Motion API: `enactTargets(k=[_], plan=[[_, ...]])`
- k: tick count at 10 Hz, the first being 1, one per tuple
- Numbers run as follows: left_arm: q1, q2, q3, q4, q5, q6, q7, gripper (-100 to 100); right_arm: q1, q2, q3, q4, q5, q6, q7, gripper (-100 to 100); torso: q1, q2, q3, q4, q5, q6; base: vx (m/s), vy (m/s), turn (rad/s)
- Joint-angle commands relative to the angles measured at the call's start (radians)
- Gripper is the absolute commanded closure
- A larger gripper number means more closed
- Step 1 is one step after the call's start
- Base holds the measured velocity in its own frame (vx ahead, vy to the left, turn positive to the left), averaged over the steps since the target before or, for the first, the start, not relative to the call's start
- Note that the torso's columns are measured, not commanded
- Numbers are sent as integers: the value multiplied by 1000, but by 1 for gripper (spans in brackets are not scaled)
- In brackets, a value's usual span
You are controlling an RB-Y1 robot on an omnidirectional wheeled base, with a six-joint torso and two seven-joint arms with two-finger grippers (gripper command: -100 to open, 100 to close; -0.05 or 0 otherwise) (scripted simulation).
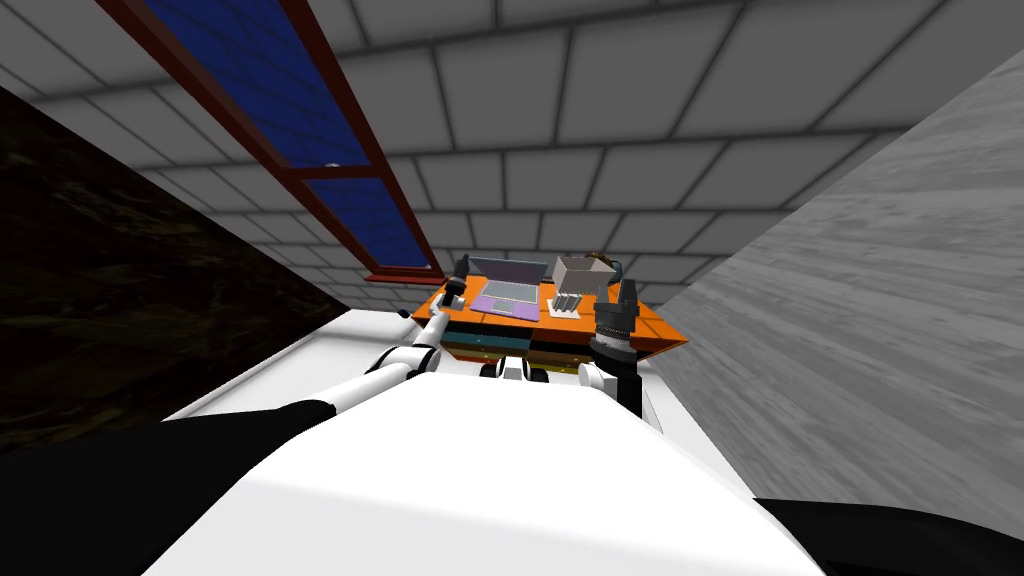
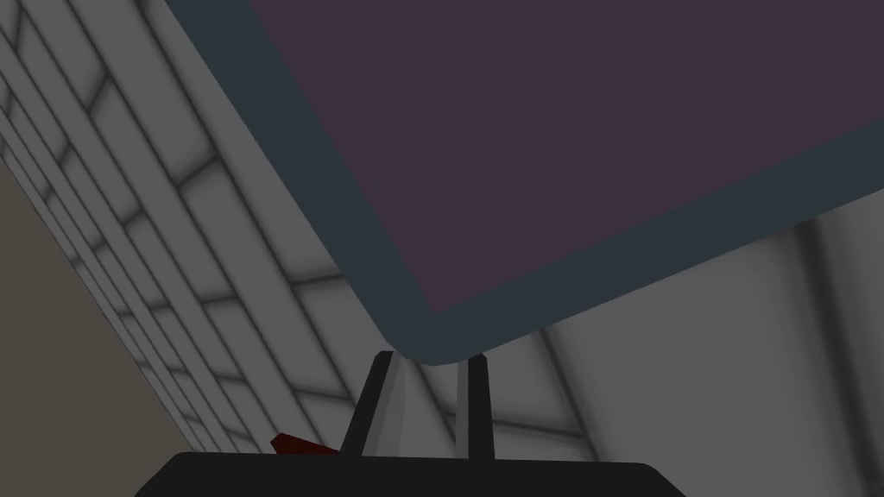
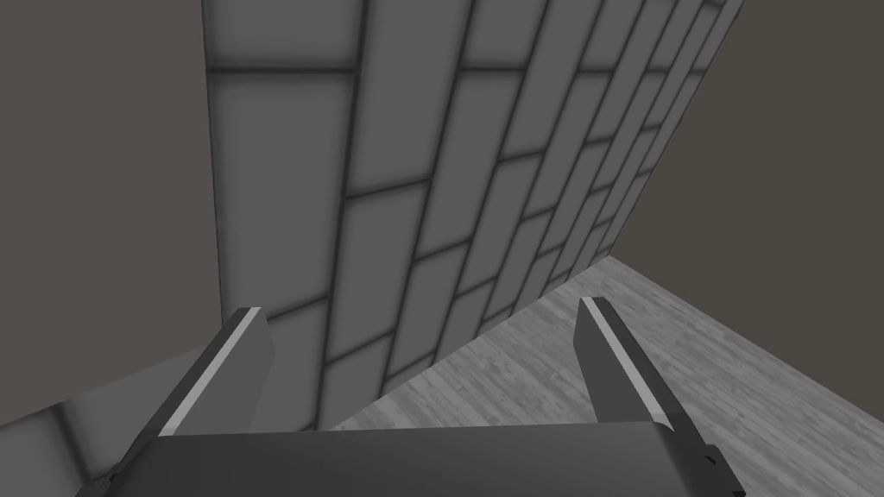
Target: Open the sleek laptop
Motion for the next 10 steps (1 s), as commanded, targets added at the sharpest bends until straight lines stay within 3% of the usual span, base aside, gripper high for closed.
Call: enactTargets(k=[1, 3, 4, 5, 6, 8, 9, 10], plan=[[78, -39, 49, -70, -32, -70, 5, 100, 0, 0, 0, 0, 0, 0, 0, 0, 0, 0, 0, -1, 0, 0, 71, -13, -46], [116, -39, 49, -70, -32, -95, 5, 100, 0, 0, 0, 0, 0, 0, 0, 0, 0, 1, 1, 0, 0, 0, 45, -8, -18], [156, -63, 85, -118, -52, -138, 9, 100, 0, 0, 0, 0, 0, 0, 0, 0, 2, 2, 1, -1, 1, -1, 25, -10, -20], [180, -63, 85, -118, -52, -157, 9, 100, 0, 0, 0, 0, 0, 0, 0, 0, 2, 3, 2, -1, 1, -1, 2, -7, 19], [209, -87, 120, -158, -73, -197, 12, 100, 0, 0, 0, 0, 0, 0, 0, 0, 3, 5, 4, 0, 2, -3, 11, -10, 28], [256, -87, 120, -166, -73, -219, 12, 100, 0, 0, 0, 0, 0, 0, 0, 0, 2, 7, 5, 4, 0, -3, 0, 0, 0], [294, -111, 155, -214, -93, -254, 16, 100, 0, 0, 0, 0, 0, 0, 0, 0, 2, 8, 5, 4, 0, -3, 0, 0, 0], [322, -111, 155, -214, -93, -280, 16, 100, 0, 0, 0, 0, 0, 0, 0, 0, 2, 8, 5, 4, 0, -3, 0, 0, 0]])
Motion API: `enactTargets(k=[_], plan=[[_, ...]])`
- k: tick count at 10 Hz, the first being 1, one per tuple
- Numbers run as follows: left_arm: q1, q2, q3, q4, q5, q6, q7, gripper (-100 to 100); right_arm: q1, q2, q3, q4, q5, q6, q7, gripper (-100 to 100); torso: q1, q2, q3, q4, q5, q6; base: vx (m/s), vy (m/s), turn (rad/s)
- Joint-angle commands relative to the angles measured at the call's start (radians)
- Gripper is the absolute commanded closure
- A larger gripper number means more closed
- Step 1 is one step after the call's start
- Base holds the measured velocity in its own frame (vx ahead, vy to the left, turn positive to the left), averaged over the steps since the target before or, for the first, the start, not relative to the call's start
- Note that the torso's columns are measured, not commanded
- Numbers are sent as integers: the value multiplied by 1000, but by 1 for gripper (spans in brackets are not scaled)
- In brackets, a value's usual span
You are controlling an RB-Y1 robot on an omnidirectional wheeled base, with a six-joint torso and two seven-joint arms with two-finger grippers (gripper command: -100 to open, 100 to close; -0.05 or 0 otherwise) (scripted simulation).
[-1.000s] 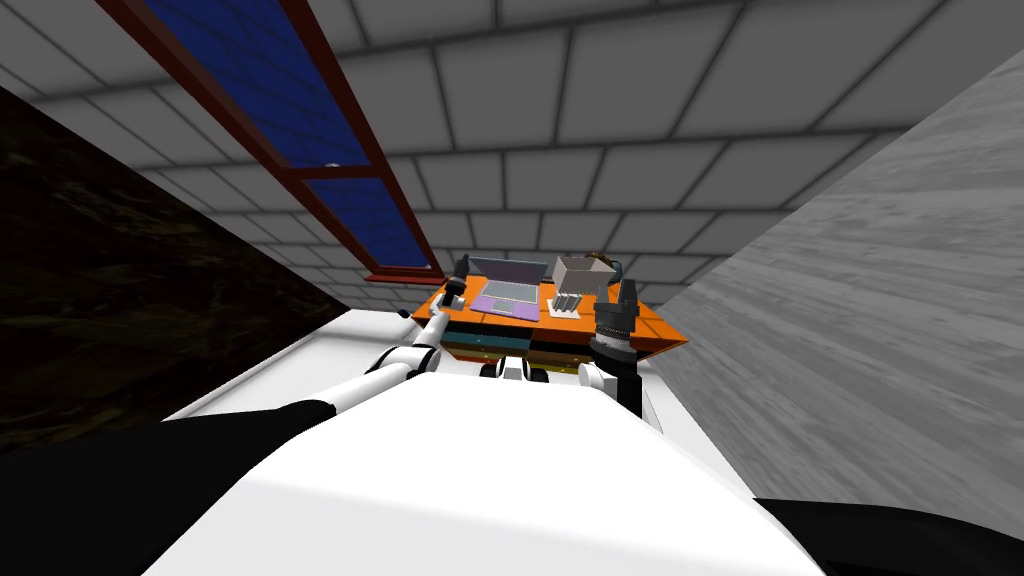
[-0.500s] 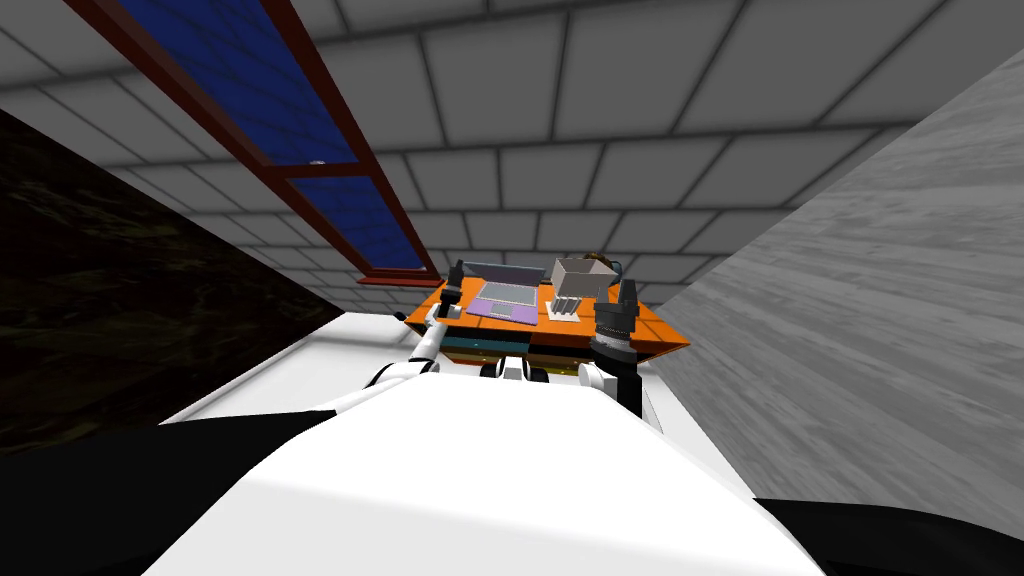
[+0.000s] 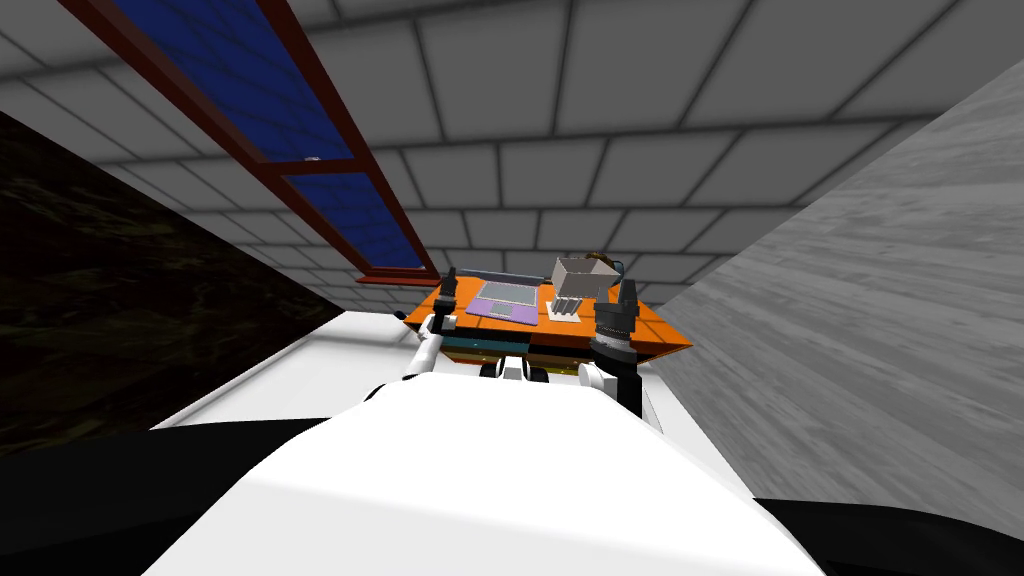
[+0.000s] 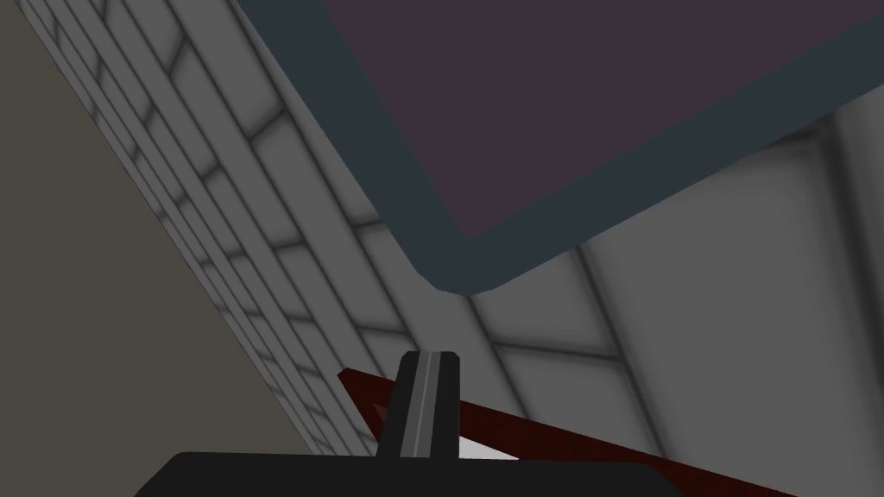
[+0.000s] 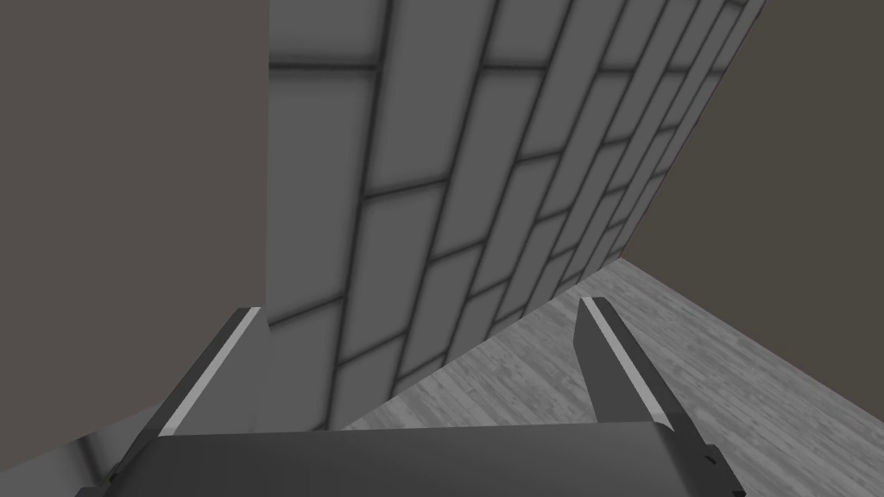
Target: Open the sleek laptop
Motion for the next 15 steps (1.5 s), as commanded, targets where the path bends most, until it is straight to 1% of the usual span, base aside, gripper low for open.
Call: enactTargets(k=[1, 8, 9, 10, 14, 15], plan=[[54, -12, 17, -20, -10, -52, 0, 100, 0, 0, 0, 0, 0, 0, 0, 0, 0, 0, 0, 0, 0, 0, 0, 0, 0], [54, -12, 17, -20, -10, -52, 0, 100, 0, 0, 0, 0, 0, 0, 0, 0, 0, -1, 0, 0, 0, 0, 0, 0, 0], [69, -23, 18, -24, -14, -83, -10, 100, 0, 0, 0, 0, 0, 0, 0, 0, 0, -1, 0, 0, 0, 0, 0, 0, 0], [42, -4, 17, -34, -11, -32, 5, -100, 0, 0, 0, 0, 0, 0, 0, 0, 0, 0, 0, 0, 0, 0, -26, -5, 5], [0, 25, 18, -52, -7, 33, 24, -100, 0, 0, 0, 0, 0, 0, 0, 0, 0, -1, 0, 0, 0, 0, -42, -15, 2], [-21, 39, 19, -61, -6, 65, 34, -100, 0, 0, 0, 0, 0, 0, 0, 0, 1, -1, -1, 0, 0, 0, -48, -13, 4]])
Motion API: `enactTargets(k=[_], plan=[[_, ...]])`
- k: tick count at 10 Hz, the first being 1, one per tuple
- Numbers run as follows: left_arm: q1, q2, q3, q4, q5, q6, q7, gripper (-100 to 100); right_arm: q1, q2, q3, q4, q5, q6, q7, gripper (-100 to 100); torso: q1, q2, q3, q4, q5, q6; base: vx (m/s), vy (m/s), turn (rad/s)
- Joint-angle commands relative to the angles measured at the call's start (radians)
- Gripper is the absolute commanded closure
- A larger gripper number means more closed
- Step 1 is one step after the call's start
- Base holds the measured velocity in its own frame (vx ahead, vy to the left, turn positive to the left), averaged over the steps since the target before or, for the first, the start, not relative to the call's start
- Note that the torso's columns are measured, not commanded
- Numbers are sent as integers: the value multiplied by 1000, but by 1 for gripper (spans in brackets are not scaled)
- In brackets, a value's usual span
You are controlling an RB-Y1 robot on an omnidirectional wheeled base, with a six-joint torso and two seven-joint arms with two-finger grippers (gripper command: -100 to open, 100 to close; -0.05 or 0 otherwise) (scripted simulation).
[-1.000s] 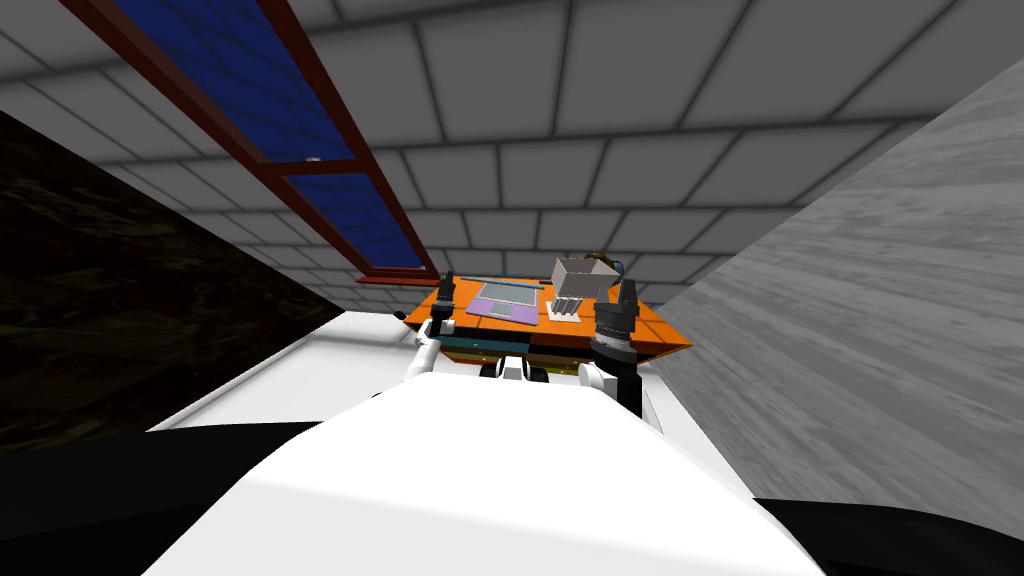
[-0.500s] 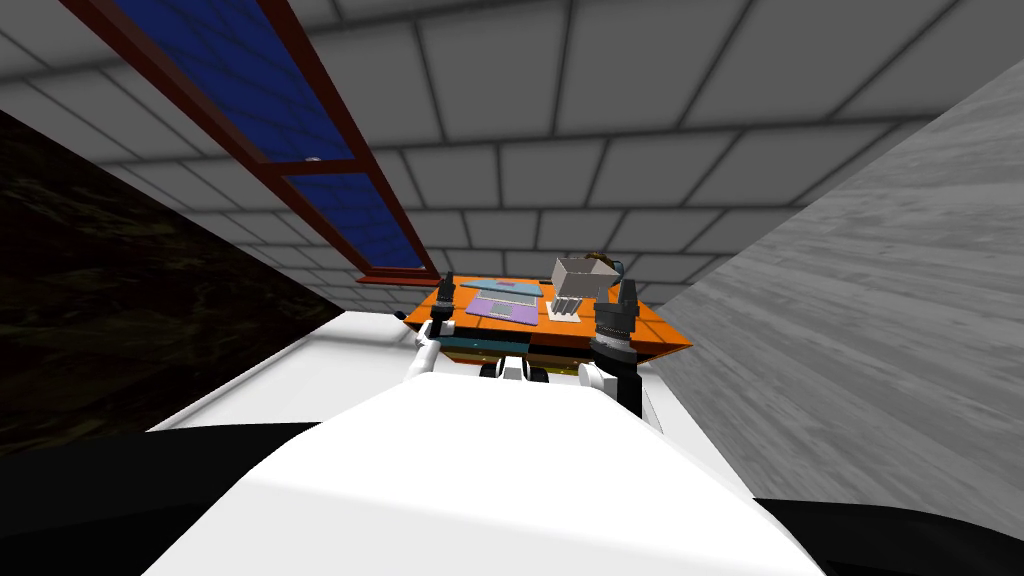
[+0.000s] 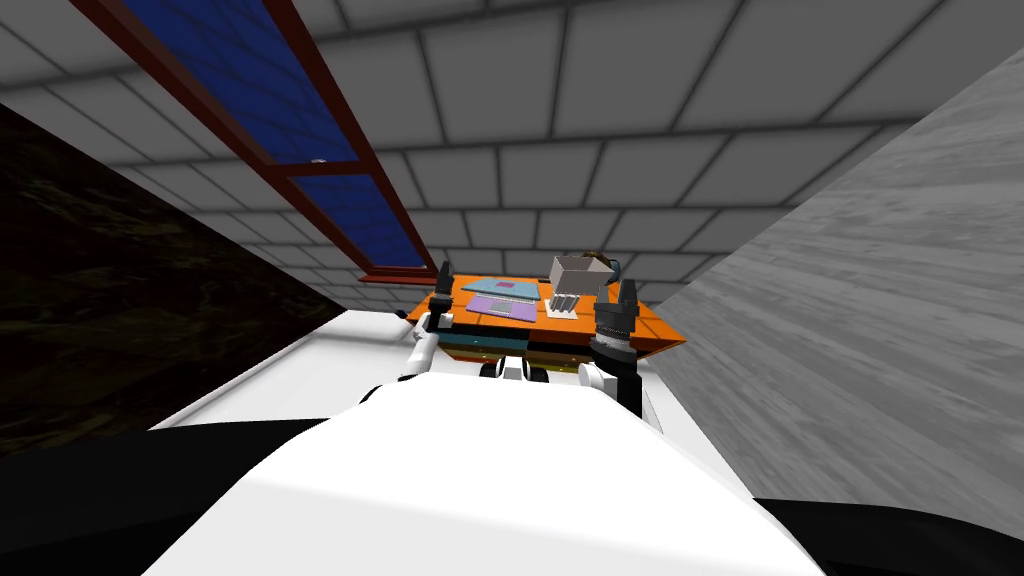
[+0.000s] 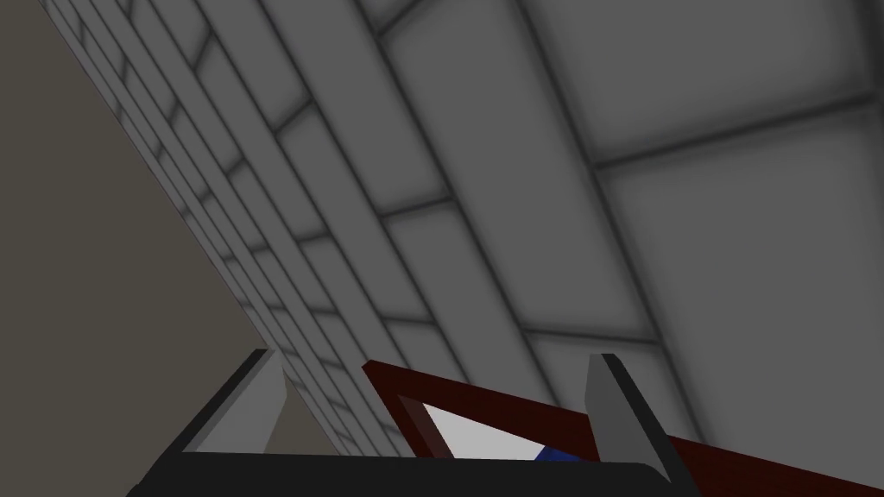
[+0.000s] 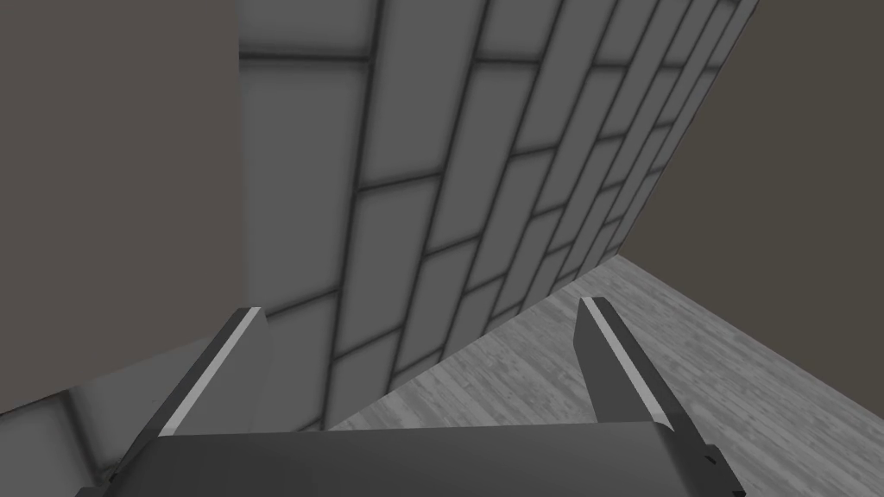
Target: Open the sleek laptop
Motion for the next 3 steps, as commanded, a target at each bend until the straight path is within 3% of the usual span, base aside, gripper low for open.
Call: enactTargets(k=[1, 2, 3], plan=[[-39, 24, 0, -12, 3, 57, 16, -100, 0, 0, 0, 0, 0, 0, 0, 0, 0, 0, 0, 0, 0, 0, -45, -16, 2], [-28, 18, -1, -23, 1, 53, 13, -100, 0, 0, 0, 0, 0, 0, 0, 0, 0, 0, 0, 0, 0, 0, -18, -7, -1], [-29, 19, -1, -25, 1, 59, 15, 0, 0, 0, 0, 0, 0, 0, 0, 0, 0, -1, 0, 0, 0, 0, 0, 0, 0]])
